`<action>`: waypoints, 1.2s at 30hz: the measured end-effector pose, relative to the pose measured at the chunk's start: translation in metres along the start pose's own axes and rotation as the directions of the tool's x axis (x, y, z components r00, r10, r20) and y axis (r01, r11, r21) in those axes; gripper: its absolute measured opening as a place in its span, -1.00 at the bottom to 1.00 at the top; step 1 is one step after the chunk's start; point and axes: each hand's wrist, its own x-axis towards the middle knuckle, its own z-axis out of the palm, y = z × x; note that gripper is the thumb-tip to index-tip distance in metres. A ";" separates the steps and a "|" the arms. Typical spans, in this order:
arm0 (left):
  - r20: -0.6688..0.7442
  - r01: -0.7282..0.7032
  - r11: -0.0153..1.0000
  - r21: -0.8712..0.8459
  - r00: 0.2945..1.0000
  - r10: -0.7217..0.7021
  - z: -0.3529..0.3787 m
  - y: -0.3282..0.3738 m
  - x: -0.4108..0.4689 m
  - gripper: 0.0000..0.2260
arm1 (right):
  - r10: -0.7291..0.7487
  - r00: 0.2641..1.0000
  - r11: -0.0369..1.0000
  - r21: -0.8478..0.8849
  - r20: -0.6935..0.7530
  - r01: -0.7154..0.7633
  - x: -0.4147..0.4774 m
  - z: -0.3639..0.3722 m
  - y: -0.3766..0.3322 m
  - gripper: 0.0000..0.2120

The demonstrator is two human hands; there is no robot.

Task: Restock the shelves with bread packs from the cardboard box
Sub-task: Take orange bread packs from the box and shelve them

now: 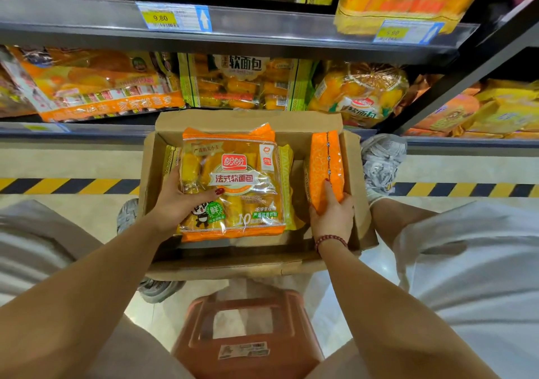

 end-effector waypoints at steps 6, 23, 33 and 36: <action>-0.063 -0.014 1.000 0.017 0.998 0.015 -0.006 0.004 -0.003 -0.34 | 0.005 1.000 0.993 0.121 -0.022 -0.003 0.005 -0.033 -0.006 -0.50; -0.076 -0.265 0.964 -0.030 0.962 0.263 -0.060 0.102 -0.069 -0.41 | -0.295 0.938 0.578 0.748 -0.179 0.325 -0.019 -0.240 -0.069 -0.69; -0.033 -0.496 0.865 -0.083 0.869 0.495 -0.102 0.186 -0.136 -0.12 | -0.414 0.871 0.298 0.865 -0.263 0.403 -0.036 -0.328 -0.124 -0.79; 0.004 -0.544 0.834 -0.096 0.837 0.546 -0.106 0.212 -0.156 -0.29 | -0.431 0.859 0.245 0.880 -0.278 0.408 -0.037 -0.346 -0.139 -0.84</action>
